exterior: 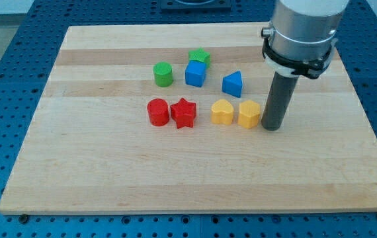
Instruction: Push the hexagon into the heart
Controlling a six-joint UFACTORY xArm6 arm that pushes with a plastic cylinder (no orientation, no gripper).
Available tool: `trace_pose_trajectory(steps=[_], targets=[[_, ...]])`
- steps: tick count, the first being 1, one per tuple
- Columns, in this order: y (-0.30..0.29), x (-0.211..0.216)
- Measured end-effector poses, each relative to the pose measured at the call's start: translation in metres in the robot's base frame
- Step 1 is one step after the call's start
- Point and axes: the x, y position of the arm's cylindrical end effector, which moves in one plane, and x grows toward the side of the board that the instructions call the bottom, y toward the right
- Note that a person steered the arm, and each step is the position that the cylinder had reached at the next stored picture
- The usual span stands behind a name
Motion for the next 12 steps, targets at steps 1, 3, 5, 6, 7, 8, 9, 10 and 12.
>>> trace_pose_trajectory(steps=[1, 3, 5, 6, 7, 8, 9, 10, 12], targets=[[-0.003, 0.000], [-0.019, 0.000], [-0.020, -0.010], [-0.020, -0.011], [-0.015, -0.008], [-0.004, -0.009], [-0.003, -0.020], [-0.003, -0.025], [-0.008, -0.025]])
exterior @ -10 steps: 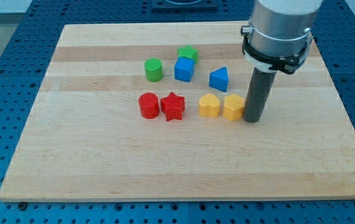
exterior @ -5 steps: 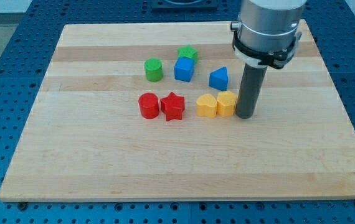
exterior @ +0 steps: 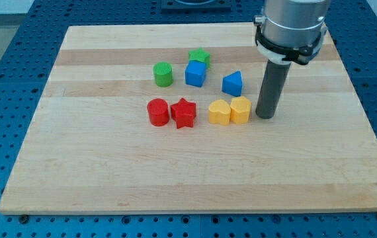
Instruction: Push the hexagon into the heart
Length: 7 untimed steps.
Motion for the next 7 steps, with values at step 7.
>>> trace_pose_trajectory(steps=[7], targets=[[0.002, 0.014]])
